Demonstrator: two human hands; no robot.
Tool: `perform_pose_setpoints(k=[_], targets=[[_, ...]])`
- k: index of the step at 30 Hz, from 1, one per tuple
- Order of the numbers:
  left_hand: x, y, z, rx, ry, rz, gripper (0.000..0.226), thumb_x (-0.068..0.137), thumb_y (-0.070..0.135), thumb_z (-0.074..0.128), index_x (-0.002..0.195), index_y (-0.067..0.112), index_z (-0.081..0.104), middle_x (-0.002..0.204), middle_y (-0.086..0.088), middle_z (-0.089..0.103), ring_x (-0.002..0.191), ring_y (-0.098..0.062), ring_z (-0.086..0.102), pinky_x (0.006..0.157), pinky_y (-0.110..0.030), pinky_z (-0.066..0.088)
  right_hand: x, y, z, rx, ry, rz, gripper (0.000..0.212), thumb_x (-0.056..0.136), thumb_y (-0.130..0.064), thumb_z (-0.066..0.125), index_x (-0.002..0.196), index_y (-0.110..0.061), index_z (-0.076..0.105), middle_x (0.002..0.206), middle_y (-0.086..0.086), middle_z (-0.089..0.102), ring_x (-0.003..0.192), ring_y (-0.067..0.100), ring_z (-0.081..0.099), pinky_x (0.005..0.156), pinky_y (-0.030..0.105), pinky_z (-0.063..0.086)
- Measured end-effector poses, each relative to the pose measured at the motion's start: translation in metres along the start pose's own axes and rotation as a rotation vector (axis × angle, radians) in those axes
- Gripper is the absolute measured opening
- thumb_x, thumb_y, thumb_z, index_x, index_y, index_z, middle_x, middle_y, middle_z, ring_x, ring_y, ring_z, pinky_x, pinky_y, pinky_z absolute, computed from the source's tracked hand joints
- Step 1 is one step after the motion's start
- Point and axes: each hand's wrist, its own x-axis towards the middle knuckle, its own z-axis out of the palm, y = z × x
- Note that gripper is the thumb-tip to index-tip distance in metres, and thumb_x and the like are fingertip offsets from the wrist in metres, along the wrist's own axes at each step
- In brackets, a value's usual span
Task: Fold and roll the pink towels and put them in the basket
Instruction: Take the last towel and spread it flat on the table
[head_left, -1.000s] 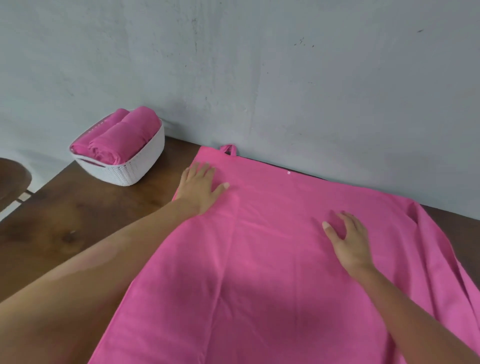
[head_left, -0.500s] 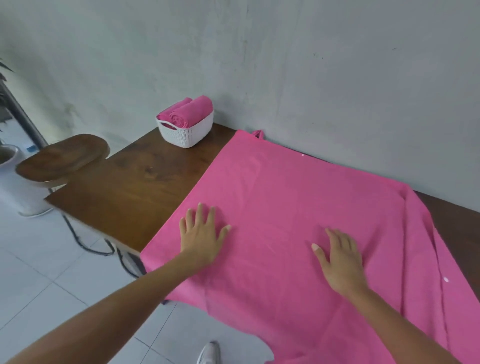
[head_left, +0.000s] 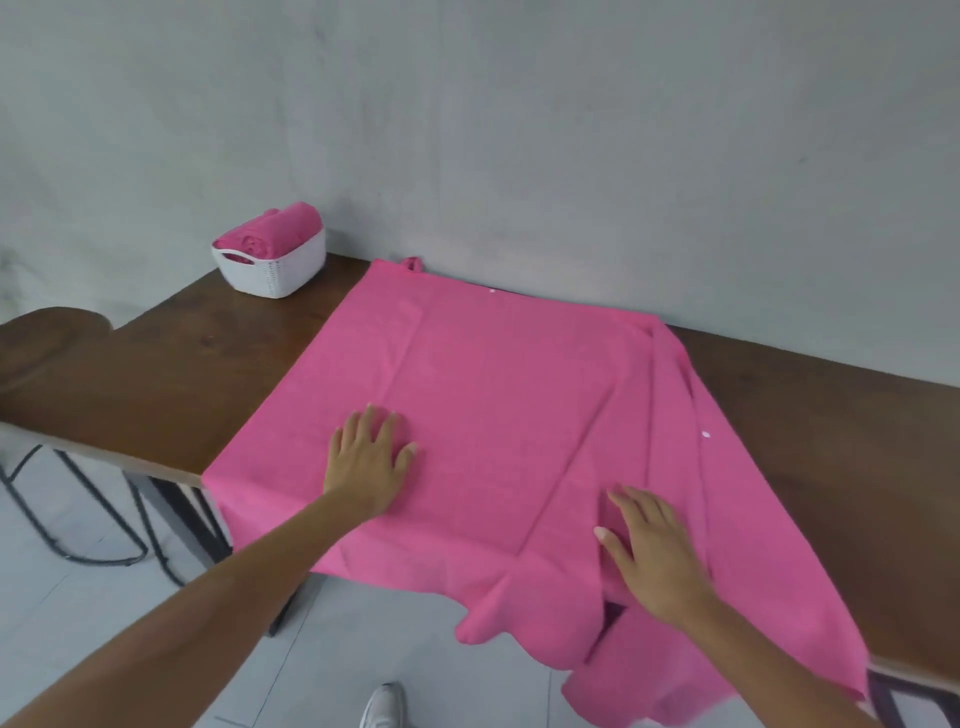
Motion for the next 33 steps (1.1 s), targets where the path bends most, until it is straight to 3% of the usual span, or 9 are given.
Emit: perform_pose_setpoints(k=[7, 11, 13, 16, 18, 22, 27, 29, 33], targets=[[0.003, 0.12, 0.021, 0.01, -0.107, 0.338, 0.102, 0.076, 0.076, -0.007, 0.159, 0.023, 0.019, 0.167, -0.007, 0.01, 0.153, -0.028, 0.008, 0.123, -0.044, 0.009, -0.05, 0.057, -0.013, 0.03, 0.036, 0.278, 0.113, 0.077, -0.087, -0.011, 0.147, -0.02, 0.047, 0.149, 0.0, 0.046, 0.138, 0.024, 0.036, 0.117, 0.043, 0.027], [0.02, 0.163, 0.026, 0.011, -0.168, 0.488, 0.077, 0.097, 0.066, 0.014, 0.16, 0.022, 0.015, 0.167, -0.004, 0.008, 0.154, -0.025, 0.005, 0.124, -0.043, 0.007, -0.066, 0.07, -0.005, 0.106, 0.124, 0.406, 0.103, 0.081, -0.087, 0.007, 0.137, -0.016, 0.056, 0.133, 0.004, 0.058, 0.124, 0.028, 0.048, 0.107, 0.047, 0.038], [0.031, 0.18, 0.027, 0.002, -0.187, 0.541, 0.066, 0.104, 0.055, 0.024, 0.16, 0.021, 0.015, 0.167, -0.003, 0.009, 0.154, -0.025, 0.006, 0.124, -0.042, 0.006, -0.065, 0.068, -0.001, 0.139, 0.154, 0.443, 0.085, 0.088, -0.08, 0.022, 0.128, -0.017, 0.062, 0.124, 0.003, 0.061, 0.116, 0.027, 0.05, 0.101, 0.044, 0.039], [0.048, 0.2, 0.032, -0.012, -0.205, 0.598, 0.064, 0.105, 0.052, 0.025, 0.16, 0.02, 0.015, 0.167, -0.004, 0.012, 0.153, -0.024, 0.009, 0.123, -0.041, 0.007, -0.062, 0.06, 0.001, 0.147, 0.222, 0.509, 0.039, 0.094, -0.047, 0.06, 0.12, -0.018, 0.065, 0.118, 0.003, 0.061, 0.11, 0.026, 0.049, 0.097, 0.043, 0.039], [0.06, 0.21, 0.035, -0.019, -0.223, 0.632, 0.065, 0.105, 0.052, 0.026, 0.16, 0.019, 0.016, 0.166, -0.004, 0.014, 0.153, -0.024, 0.011, 0.124, -0.04, 0.009, -0.06, 0.055, 0.003, 0.097, 0.286, 0.56, 0.028, 0.091, -0.033, 0.067, 0.112, -0.014, 0.066, 0.11, 0.006, 0.062, 0.101, 0.028, 0.052, 0.09, 0.044, 0.044], [0.081, 0.22, 0.047, -0.081, -0.234, 0.65, 0.07, 0.102, 0.058, 0.026, 0.159, 0.02, 0.017, 0.166, -0.004, 0.017, 0.152, -0.023, 0.014, 0.125, -0.041, 0.011, -0.053, 0.049, 0.008, -0.177, 0.305, 0.542, 0.016, 0.079, -0.018, 0.061, 0.089, -0.006, 0.064, 0.085, 0.01, 0.061, 0.073, 0.03, 0.056, 0.062, 0.042, 0.048], [0.079, 0.212, 0.068, -0.101, -0.149, 0.669, 0.076, 0.098, 0.066, 0.013, 0.16, 0.022, 0.011, 0.166, -0.001, 0.017, 0.153, -0.02, 0.011, 0.125, -0.04, 0.009, -0.038, 0.049, 0.0, -0.342, 0.156, 0.59, 0.022, 0.057, 0.004, 0.062, 0.078, -0.001, 0.064, 0.068, 0.014, 0.057, 0.055, 0.032, 0.057, 0.047, 0.038, 0.044], [0.081, 0.211, 0.07, -0.147, -0.134, 0.672, 0.077, 0.098, 0.067, 0.012, 0.16, 0.023, 0.007, 0.165, -0.002, 0.02, 0.153, -0.021, 0.014, 0.125, -0.041, 0.012, -0.034, 0.061, -0.016, -0.315, 0.094, 0.671, 0.02, 0.068, 0.006, 0.058, 0.086, 0.0, 0.062, 0.069, 0.014, 0.059, 0.056, 0.032, 0.061, 0.047, 0.038, 0.047], [0.082, 0.211, 0.074, -0.137, -0.112, 0.696, 0.078, 0.098, 0.069, 0.012, 0.16, 0.023, 0.004, 0.164, -0.003, 0.022, 0.152, -0.023, 0.016, 0.124, -0.043, 0.015, -0.031, 0.112, -0.057, -0.133, 0.148, 0.861, 0.02, 0.094, -0.003, 0.035, 0.112, -0.007, 0.041, 0.102, 0.014, 0.061, 0.092, 0.037, 0.065, 0.073, 0.043, 0.046]])
